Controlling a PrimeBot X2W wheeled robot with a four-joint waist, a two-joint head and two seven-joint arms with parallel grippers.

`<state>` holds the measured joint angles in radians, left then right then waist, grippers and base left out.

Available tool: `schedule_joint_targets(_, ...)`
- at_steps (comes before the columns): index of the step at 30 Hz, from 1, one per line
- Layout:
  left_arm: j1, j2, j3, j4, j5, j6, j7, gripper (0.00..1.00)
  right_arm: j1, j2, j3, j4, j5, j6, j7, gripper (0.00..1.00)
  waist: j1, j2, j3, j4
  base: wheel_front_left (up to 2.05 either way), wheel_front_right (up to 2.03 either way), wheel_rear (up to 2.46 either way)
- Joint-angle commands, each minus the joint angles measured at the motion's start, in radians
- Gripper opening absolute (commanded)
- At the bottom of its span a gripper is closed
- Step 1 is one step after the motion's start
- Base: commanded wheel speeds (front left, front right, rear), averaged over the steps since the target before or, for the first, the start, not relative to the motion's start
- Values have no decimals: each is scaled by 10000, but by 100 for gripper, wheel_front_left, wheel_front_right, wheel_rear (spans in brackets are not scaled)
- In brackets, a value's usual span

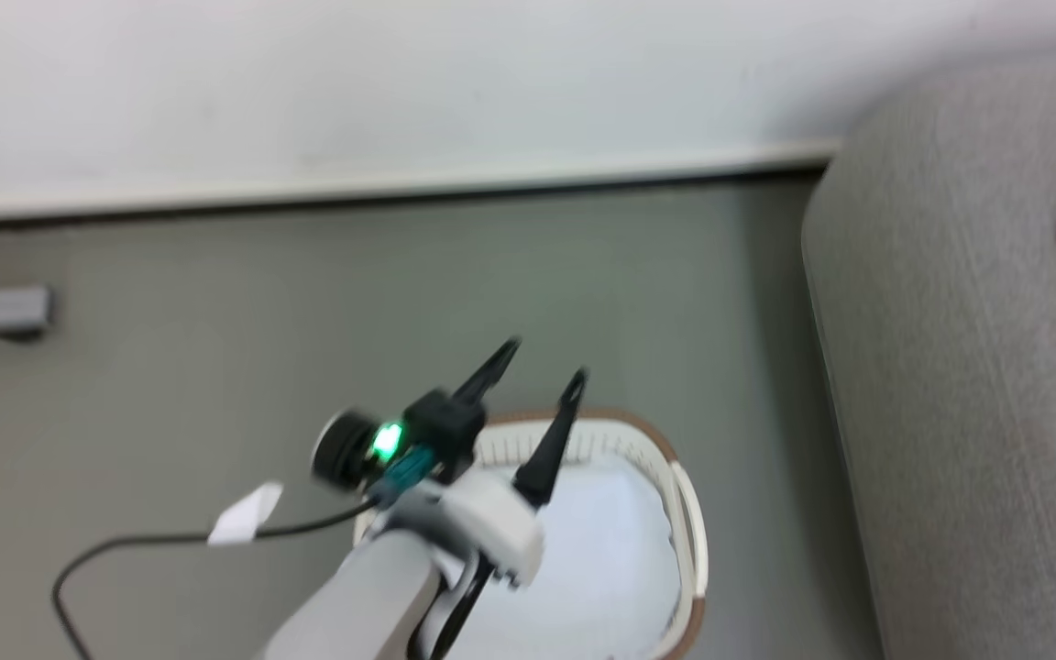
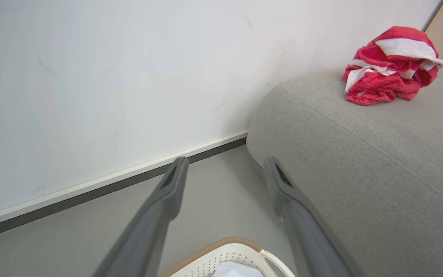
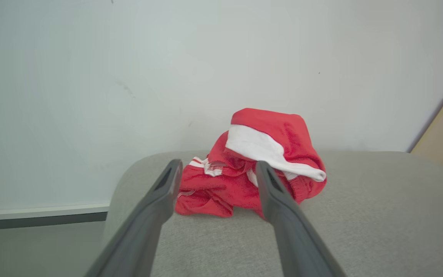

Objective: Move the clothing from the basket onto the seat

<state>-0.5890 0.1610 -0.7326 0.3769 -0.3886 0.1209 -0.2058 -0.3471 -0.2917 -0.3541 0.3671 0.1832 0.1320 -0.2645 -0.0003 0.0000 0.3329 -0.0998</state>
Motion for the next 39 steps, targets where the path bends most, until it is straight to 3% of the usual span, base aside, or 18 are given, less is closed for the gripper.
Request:
schedule_joint_targets(1, 484, 125, 102, 101, -209, 52, -111, 100, 555, 244, 66, -303, 107, -26, 5, 100, 3, 0, -1228, 516, 0, 0, 0)
schedule_joint_targets(9, 2404, 590, 982, 363, -1063, 333, -521, 100, 2553, 1515, 800, -1607, 6, -26, 5, 100, 3, 0, -2669, 1048, 0, 0, 0)
schedule_joint_targets(18, 4088, 1057, 2149, -153, -771, 501, -586, 100, 3977, 2121, 1768, -1947, -261, -26, 5, 100, 3, 0, -3460, 1567, 0, 0, 0)
schedule_joint_targets(28, 5723, 935, 4120, -617, 8, 31, -587, 100, 4722, 2395, 2447, -2232, -852, -26, 5, 100, 3, 0, -3904, 1769, 0, 0, 0)
schedule_joint_targets(39, 6239, 261, 5423, -729, 910, -766, -588, 100, 4858, 2407, 2707, -2100, -610, -26, 5, 100, 3, 0, -4213, 1530, 0, 0, 0)
